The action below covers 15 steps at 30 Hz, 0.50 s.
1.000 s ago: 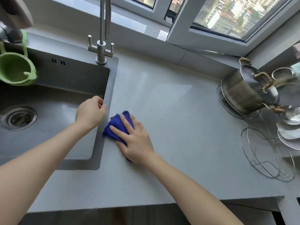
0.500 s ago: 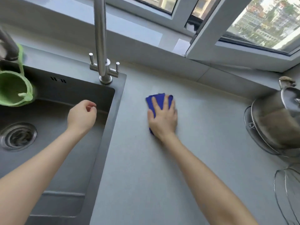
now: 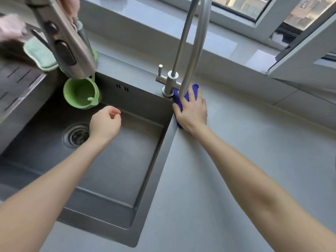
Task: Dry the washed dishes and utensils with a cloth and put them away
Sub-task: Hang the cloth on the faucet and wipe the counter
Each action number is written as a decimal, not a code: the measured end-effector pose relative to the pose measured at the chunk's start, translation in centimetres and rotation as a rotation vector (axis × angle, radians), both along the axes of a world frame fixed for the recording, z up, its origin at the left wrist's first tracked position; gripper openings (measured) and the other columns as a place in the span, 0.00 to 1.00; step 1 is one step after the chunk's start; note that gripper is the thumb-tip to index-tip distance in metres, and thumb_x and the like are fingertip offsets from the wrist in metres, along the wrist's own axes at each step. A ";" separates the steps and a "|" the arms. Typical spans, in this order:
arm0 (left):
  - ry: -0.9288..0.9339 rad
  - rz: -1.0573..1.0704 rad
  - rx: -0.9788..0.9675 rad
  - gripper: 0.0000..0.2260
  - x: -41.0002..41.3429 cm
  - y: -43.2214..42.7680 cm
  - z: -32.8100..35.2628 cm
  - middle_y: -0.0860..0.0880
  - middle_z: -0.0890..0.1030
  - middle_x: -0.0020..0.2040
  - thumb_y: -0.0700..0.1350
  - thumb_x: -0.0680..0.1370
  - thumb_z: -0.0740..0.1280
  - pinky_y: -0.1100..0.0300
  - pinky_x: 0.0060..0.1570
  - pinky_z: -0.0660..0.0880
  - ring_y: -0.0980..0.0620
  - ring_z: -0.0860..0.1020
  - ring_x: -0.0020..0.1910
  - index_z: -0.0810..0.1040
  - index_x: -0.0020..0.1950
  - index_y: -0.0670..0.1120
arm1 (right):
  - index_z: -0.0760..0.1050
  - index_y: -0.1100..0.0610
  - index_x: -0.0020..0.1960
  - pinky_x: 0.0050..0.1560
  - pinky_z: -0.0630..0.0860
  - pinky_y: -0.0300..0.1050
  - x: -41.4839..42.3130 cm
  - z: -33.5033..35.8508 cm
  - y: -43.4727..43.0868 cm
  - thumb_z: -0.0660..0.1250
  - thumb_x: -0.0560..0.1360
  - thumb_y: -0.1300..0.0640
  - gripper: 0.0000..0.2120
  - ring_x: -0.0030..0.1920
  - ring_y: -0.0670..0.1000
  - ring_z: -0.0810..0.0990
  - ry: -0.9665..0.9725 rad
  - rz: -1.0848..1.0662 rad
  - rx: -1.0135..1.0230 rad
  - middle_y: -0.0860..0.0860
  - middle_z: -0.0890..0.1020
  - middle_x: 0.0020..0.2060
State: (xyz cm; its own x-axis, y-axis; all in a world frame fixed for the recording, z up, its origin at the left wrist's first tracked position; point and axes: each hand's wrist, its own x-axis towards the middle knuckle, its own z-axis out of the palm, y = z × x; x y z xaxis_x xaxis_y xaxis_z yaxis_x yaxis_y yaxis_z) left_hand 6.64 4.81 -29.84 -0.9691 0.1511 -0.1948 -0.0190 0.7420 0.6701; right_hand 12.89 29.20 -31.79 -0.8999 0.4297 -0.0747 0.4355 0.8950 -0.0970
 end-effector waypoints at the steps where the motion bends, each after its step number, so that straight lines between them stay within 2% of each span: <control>1: -0.005 -0.001 -0.002 0.10 0.0 -0.1 0.0 0.46 0.80 0.50 0.40 0.77 0.60 0.61 0.47 0.65 0.47 0.75 0.49 0.79 0.55 0.43 | 0.64 0.47 0.74 0.70 0.59 0.59 1.5 -0.2 -1.5 0.49 0.78 0.41 0.26 0.75 0.65 0.54 0.010 0.047 0.003 0.56 0.58 0.77; 3: -0.012 -0.010 0.003 0.11 0.4 -0.4 0.3 0.45 0.80 0.51 0.39 0.77 0.60 0.61 0.47 0.65 0.46 0.76 0.51 0.79 0.55 0.43 | 0.69 0.48 0.71 0.68 0.64 0.62 5.0 -0.2 -4.1 0.50 0.76 0.42 0.26 0.72 0.68 0.60 0.057 0.123 -0.013 0.58 0.63 0.74; 5: -0.013 -0.023 0.011 0.11 0.8 -0.6 0.7 0.44 0.80 0.51 0.39 0.77 0.60 0.62 0.47 0.66 0.46 0.76 0.52 0.79 0.54 0.43 | 0.72 0.47 0.69 0.66 0.66 0.64 8.6 0.0 -6.6 0.54 0.76 0.43 0.24 0.70 0.70 0.63 0.100 0.210 -0.014 0.59 0.65 0.73; 7: -0.009 -0.054 0.010 0.11 1.4 -0.7 1.3 0.44 0.81 0.52 0.39 0.77 0.60 0.62 0.47 0.66 0.46 0.76 0.52 0.79 0.54 0.43 | 0.72 0.46 0.69 0.68 0.64 0.65 12.7 0.0 -9.8 0.56 0.76 0.44 0.23 0.72 0.69 0.62 0.107 0.321 -0.042 0.58 0.63 0.74; 10: -0.005 -0.115 0.015 0.11 2.3 -0.9 2.4 0.44 0.81 0.52 0.39 0.77 0.60 0.62 0.47 0.67 0.46 0.76 0.53 0.79 0.54 0.43 | 0.69 0.43 0.70 0.72 0.56 0.64 20.3 0.1 -14.8 0.59 0.77 0.45 0.22 0.74 0.67 0.57 0.075 0.598 -0.082 0.55 0.60 0.76; 12: -0.004 -0.169 0.018 0.11 2.9 -1.0 3.4 0.45 0.81 0.52 0.39 0.76 0.60 0.62 0.47 0.67 0.46 0.77 0.53 0.80 0.54 0.43 | 0.68 0.42 0.71 0.72 0.56 0.63 25.4 0.2 -15.6 0.59 0.78 0.45 0.21 0.74 0.66 0.58 0.035 0.718 -0.056 0.54 0.60 0.76; 14: 0.001 -0.236 0.025 0.11 3.6 -1.1 4.3 0.45 0.81 0.50 0.39 0.76 0.60 0.62 0.46 0.67 0.46 0.77 0.50 0.80 0.52 0.43 | 0.67 0.41 0.71 0.71 0.59 0.62 30.2 0.1 -13.8 0.58 0.79 0.45 0.20 0.74 0.64 0.59 0.015 0.636 -0.046 0.54 0.62 0.75; 15: 0.007 -0.272 0.029 0.11 4.1 -1.1 4.6 0.45 0.80 0.48 0.39 0.76 0.60 0.61 0.45 0.67 0.47 0.76 0.48 0.80 0.52 0.43 | 0.67 0.41 0.71 0.70 0.61 0.63 32.8 0.1 -12.2 0.56 0.79 0.44 0.21 0.75 0.63 0.59 0.013 0.501 -0.039 0.54 0.62 0.75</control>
